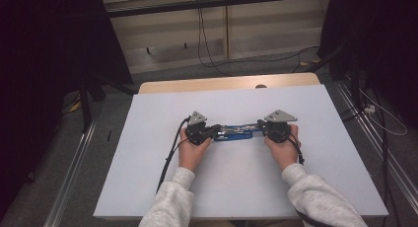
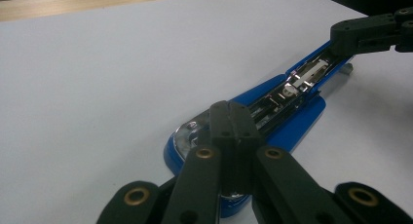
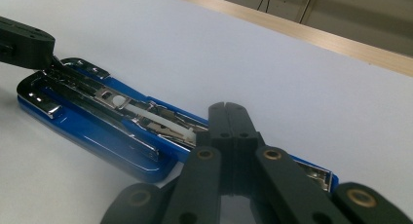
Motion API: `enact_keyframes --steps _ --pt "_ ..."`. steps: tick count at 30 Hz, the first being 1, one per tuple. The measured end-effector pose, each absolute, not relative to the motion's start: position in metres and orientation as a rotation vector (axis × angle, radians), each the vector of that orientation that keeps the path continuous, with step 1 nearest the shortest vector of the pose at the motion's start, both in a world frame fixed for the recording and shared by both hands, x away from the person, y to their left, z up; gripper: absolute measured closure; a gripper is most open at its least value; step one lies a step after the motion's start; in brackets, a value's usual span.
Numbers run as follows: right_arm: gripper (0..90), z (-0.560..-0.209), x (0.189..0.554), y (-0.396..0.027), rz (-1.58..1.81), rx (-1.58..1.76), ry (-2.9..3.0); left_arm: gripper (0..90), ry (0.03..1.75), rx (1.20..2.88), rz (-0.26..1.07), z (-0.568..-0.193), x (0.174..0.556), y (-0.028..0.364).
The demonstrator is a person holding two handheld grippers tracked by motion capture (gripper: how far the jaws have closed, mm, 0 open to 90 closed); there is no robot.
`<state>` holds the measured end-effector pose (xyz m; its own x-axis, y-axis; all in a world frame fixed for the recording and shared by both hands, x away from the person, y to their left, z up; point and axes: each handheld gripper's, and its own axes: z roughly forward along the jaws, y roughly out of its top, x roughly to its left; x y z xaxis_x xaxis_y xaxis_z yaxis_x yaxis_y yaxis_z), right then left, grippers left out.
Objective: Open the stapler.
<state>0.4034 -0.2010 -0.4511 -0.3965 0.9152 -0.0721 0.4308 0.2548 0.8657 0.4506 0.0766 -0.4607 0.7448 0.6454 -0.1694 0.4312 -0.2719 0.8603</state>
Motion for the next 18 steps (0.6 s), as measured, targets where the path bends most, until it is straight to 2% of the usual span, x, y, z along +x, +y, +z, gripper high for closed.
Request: enact_keyframes --steps 18 --pt "90.0 -0.440 0.407 -0.202 1.091 1.185 1.955 90.0 0.804 1.878 0.263 -0.455 0.449 0.079"
